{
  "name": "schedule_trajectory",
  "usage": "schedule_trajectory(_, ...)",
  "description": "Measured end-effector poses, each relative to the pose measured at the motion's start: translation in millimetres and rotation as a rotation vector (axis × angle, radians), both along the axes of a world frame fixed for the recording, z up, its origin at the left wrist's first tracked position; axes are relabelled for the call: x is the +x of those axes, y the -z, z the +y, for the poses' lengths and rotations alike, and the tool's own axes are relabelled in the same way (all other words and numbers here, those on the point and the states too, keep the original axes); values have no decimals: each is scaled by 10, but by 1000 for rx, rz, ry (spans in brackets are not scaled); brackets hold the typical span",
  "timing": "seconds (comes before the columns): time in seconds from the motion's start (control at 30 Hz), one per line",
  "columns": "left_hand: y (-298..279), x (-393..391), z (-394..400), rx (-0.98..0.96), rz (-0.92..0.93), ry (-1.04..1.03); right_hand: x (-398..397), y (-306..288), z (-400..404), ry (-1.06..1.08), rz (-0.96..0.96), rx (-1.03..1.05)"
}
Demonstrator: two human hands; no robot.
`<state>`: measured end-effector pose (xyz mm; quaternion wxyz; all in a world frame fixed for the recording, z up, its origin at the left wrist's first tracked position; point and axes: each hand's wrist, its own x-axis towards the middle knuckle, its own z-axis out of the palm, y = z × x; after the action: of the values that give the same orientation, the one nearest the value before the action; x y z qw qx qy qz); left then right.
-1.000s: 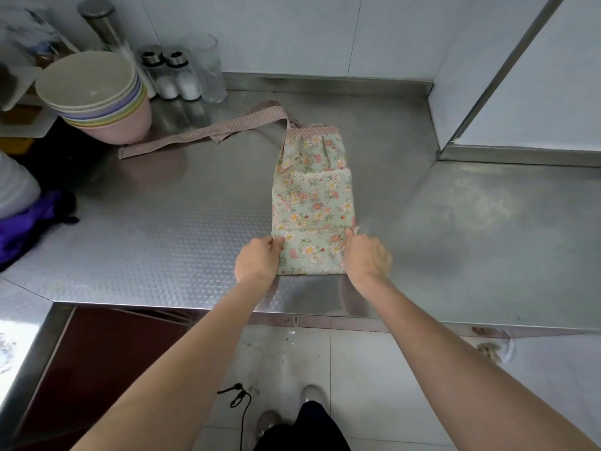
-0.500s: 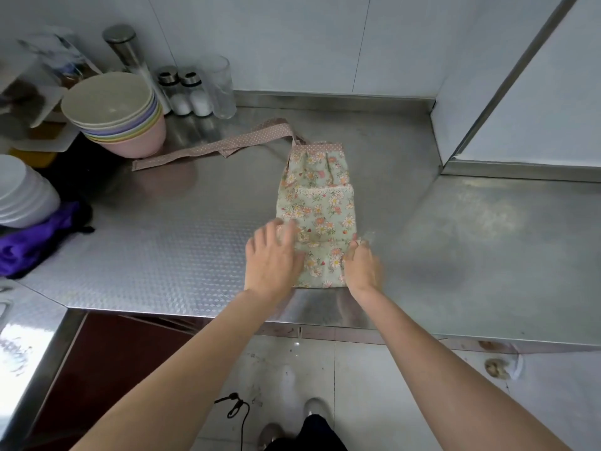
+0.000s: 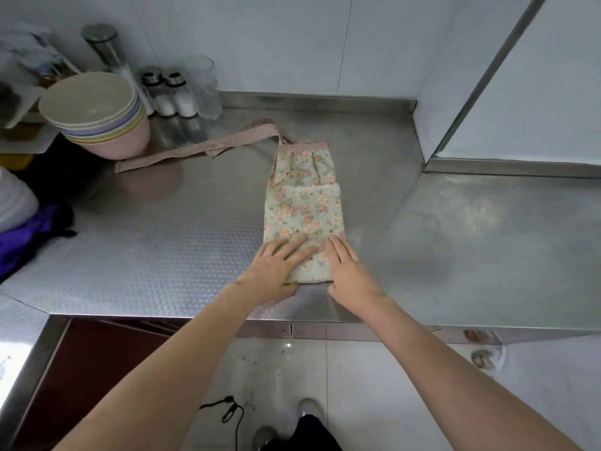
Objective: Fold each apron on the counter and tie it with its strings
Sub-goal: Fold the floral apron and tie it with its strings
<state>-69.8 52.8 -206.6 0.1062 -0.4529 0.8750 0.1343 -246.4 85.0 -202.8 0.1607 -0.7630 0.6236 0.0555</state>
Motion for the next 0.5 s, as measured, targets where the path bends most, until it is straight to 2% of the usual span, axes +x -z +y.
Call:
schedule_trajectory(0.13, -104, 257, 23, 237, 358, -259, -68, -177, -37, 126, -159, -11)
schedule_trajectory(0.3, -233, 380, 95, 582, 813, -722, -160, -253, 13, 532, -593, 153)
schedule_trajectory(0.4, -257, 395, 120, 637, 884, -845, -146, -295, 18, 687, -831, 315)
schedule_trajectory(0.5, -212, 347, 116, 505, 796, -904, -98, -271, -3, 724, -856, 330)
